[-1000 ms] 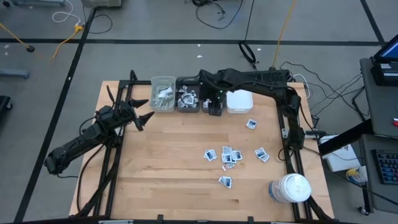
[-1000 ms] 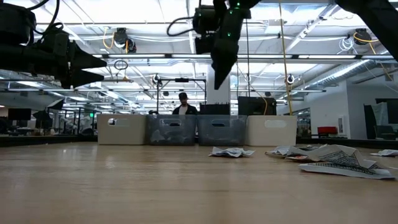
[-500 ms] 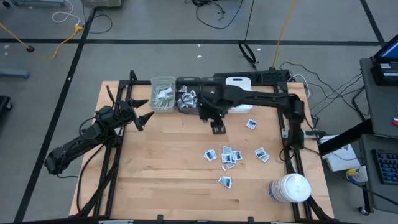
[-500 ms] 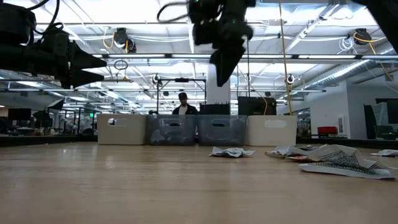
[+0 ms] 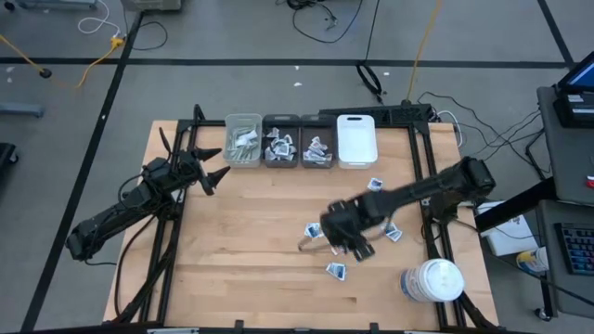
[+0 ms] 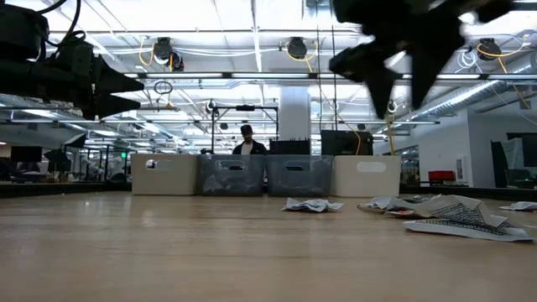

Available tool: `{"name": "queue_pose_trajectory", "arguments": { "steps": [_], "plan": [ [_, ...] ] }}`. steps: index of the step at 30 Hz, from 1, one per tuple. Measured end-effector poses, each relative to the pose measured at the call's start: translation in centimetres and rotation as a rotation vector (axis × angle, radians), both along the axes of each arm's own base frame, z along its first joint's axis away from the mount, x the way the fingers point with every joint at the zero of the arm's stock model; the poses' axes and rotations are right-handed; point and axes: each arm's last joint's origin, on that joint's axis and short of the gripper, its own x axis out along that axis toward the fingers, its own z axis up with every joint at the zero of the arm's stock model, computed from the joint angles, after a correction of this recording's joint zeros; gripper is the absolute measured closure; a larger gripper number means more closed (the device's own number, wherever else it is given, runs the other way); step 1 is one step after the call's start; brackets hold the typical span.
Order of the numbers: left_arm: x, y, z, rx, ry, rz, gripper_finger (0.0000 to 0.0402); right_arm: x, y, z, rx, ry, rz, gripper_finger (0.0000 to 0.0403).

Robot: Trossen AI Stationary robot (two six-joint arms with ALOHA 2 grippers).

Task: Pick & Place First Aid Supplies
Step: Put the ointment pack into the right black bin

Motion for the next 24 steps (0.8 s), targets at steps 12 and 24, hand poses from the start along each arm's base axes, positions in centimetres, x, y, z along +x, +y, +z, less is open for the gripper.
{"name": "queue_pose_trajectory", "arguments": {
  "steps": [12, 24],
  "plan": [
    [0.0, 0.0, 0.0, 0.000, 0.000, 0.000, 0.0009, -0.9, 5.4, -2.4, -0.027, 0.024, 0.115, 0.0221],
    [0.0, 0.0, 0.0, 0.000, 0.000, 0.000, 0.0009, 0.9, 5.3, -7.1, -0.098, 0.056, 0.119, 0.0234]
  ]
}}
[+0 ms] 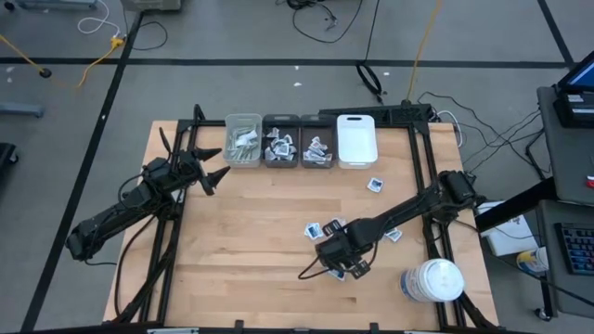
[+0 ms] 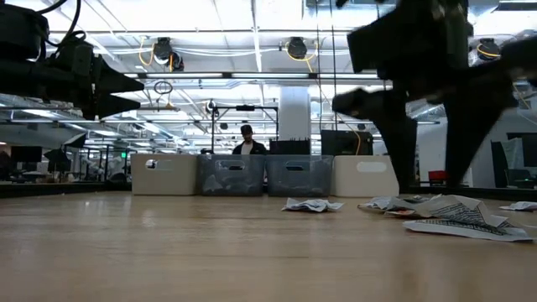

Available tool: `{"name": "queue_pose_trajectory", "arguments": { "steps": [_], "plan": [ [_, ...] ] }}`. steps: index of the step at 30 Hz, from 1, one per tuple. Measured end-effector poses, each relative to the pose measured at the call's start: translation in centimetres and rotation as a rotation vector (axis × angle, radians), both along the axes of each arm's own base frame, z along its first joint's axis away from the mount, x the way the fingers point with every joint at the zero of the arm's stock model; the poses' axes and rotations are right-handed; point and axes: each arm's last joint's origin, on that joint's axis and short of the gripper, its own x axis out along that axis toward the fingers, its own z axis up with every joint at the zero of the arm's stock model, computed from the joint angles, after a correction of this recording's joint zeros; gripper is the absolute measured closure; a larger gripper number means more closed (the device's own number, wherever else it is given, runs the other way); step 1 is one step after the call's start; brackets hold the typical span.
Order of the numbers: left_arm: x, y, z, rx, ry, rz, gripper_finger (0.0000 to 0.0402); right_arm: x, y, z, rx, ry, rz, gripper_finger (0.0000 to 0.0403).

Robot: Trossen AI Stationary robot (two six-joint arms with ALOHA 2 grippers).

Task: Pick & Place First Aid Supplies
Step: Put the ointment pack into the right black bin

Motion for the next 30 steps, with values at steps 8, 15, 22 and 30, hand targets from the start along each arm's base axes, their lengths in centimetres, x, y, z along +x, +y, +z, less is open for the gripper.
{"name": "queue_pose_trajectory", "arguments": {
  "steps": [8, 15, 22, 30],
  "plan": [
    [0.0, 0.0, 0.0, -0.001, 0.001, 0.000, 0.0009, 0.0, 0.3, -3.0, -0.021, 0.061, 0.002, 0.0234],
    [0.0, 0.0, 0.0, -0.001, 0.001, 0.000, 0.0009, 0.1, 0.5, -3.0, -0.015, 0.044, 0.030, 0.0268],
    [0.0, 0.0, 0.0, -0.001, 0.001, 0.000, 0.0009, 0.1, 0.5, -3.1, -0.008, 0.046, 0.070, 0.0392],
    [0.0, 0.0, 0.0, -0.001, 0.001, 0.000, 0.0009, -0.2, 0.3, -1.6, -0.024, 0.042, -0.002, 0.0402]
  ]
}}
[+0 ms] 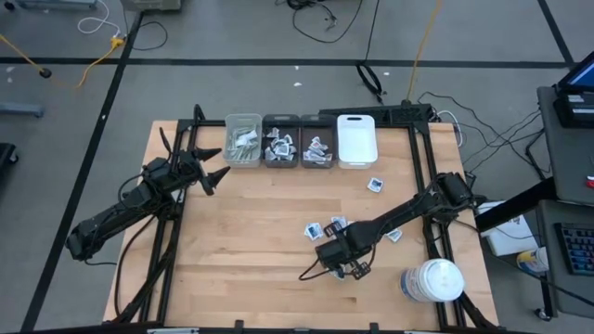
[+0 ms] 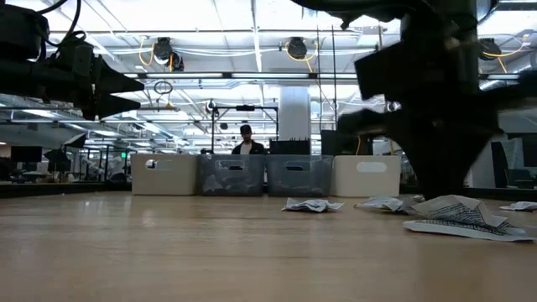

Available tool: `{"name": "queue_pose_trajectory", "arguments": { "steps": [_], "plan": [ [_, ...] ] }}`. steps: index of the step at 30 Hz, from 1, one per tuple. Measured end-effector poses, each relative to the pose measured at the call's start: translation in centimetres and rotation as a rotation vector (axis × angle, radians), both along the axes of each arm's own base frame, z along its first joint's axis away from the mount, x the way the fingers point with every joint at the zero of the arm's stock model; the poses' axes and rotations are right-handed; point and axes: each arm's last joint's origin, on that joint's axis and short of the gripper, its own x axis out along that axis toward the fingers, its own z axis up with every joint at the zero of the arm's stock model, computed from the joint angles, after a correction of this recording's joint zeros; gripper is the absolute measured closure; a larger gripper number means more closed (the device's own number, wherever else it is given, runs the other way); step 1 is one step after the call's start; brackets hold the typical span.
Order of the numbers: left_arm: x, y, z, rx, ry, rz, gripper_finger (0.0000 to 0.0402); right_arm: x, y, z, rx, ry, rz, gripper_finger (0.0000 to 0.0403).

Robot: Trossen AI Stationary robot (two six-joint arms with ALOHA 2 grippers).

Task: Pick & Place First Aid Supplies
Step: Put the ointment pack into the right black bin

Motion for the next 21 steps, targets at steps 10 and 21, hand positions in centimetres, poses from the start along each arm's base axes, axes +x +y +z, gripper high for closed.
{"name": "queue_pose_trajectory", "arguments": {
  "steps": [10, 21],
  "plan": [
    [0.0, 0.0, 0.0, 0.000, 0.000, 0.000, 0.0009, -1.3, -1.2, 7.3, 0.015, -0.008, -0.034, 0.0403],
    [0.0, 0.0, 0.0, 0.000, 0.000, 0.000, 0.0009, -1.4, -3.0, 11.6, 0.081, 0.053, -0.127, 0.0403]
  ]
}}
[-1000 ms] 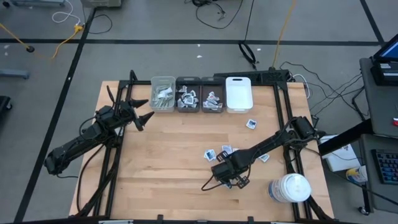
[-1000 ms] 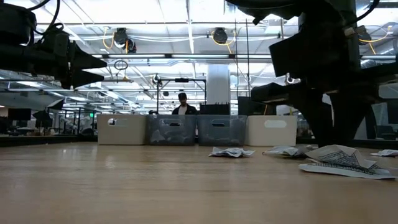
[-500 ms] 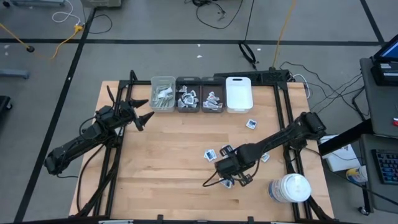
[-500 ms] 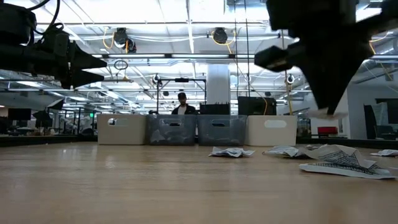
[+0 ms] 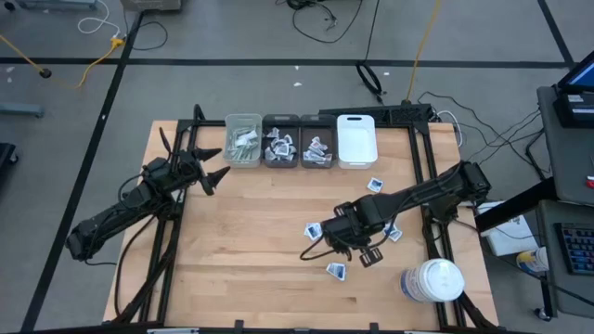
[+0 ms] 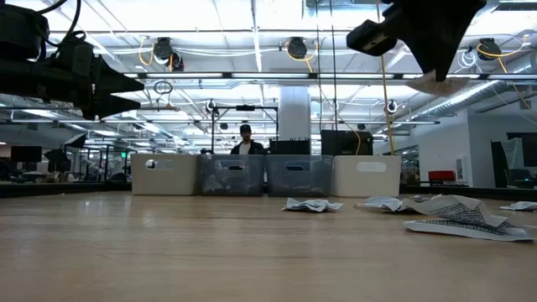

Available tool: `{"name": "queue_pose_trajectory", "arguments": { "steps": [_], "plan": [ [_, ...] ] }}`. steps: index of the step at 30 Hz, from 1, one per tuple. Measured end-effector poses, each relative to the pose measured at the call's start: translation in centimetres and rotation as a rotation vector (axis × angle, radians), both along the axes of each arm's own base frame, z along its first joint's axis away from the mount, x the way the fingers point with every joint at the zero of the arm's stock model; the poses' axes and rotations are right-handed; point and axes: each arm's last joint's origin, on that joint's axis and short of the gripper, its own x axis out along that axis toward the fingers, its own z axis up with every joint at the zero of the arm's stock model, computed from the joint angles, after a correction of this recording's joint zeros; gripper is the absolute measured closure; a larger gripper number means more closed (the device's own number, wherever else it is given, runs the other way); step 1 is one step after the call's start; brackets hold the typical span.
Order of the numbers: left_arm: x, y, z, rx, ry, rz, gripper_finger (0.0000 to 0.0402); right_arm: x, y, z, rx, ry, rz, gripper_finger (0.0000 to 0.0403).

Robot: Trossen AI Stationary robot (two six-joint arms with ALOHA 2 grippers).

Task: Pick & Place First Aid Supplies
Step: Put the ointment pack into the right black bin

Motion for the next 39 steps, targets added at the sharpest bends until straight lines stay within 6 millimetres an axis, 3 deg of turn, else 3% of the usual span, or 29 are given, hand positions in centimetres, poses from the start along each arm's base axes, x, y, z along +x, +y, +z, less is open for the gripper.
{"name": "queue_pose_trajectory", "arguments": {
  "steps": [3, 7, 16, 29, 35, 39],
  "plan": [
    [0.0, 0.0, 0.0, 0.000, 0.000, 0.000, 0.0009, 0.4, -0.8, 0.4, 0.007, -0.017, -0.002, 0.0403],
    [0.0, 0.0, 0.0, 0.000, 0.000, 0.000, 0.0009, 1.3, -3.5, 0.7, 0.005, -0.040, -0.038, 0.0403],
    [0.0, 0.0, 0.0, 0.000, 0.000, 0.000, 0.0009, 2.6, -12.7, 0.2, -0.085, -0.073, -0.243, 0.0403],
    [0.0, 0.0, 0.0, 0.000, 0.000, 0.000, 0.0009, 2.3, -26.3, 0.9, -0.244, -0.368, -0.574, 0.0403],
    [0.0, 0.0, 0.0, 0.000, 0.000, 0.000, 0.0009, 1.4, -29.6, 1.2, -0.266, -0.449, -0.699, 0.0403],
    [0.0, 0.0, 0.0, 0.000, 0.000, 0.000, 0.0009, 2.4, -30.3, -0.5, -0.244, -0.443, -0.731, 0.0403]
  ]
}}
